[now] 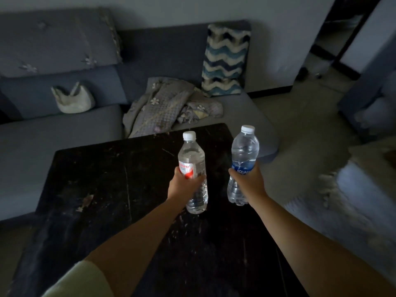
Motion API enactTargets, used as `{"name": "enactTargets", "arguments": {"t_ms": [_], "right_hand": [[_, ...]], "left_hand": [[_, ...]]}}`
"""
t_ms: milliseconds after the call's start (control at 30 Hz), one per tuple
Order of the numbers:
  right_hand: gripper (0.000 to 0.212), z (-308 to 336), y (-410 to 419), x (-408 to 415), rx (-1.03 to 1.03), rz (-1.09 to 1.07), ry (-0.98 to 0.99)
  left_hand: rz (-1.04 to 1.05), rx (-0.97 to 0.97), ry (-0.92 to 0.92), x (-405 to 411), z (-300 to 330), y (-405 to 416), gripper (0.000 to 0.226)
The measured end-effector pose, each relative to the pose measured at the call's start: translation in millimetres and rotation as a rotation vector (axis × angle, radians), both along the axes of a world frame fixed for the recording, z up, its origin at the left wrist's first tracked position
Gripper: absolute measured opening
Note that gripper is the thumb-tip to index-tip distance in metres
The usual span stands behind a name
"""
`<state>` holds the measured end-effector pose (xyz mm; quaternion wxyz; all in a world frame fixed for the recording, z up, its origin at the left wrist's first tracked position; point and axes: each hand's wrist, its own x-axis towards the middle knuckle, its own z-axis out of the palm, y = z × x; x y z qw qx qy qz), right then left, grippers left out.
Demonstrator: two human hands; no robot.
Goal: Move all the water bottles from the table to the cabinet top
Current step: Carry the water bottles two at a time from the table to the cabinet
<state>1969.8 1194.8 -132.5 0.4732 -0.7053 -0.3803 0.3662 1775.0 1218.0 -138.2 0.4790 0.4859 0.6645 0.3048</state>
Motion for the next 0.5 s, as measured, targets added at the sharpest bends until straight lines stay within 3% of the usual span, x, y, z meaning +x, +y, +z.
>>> {"name": "enactTargets", "arguments": {"t_ms": [167, 500], "right_hand": [[0.046, 21, -79, -11, 0.017, -0.069, -0.024], [0.046, 42, -248, -16, -0.039, -0.412, -0.006]], "left_hand": [[-0.151, 0.041, 0.003, -10, 27, -37, 0.066], [-0.599, 0.079, 0.064, 19, 49, -149, 0.063]]}}
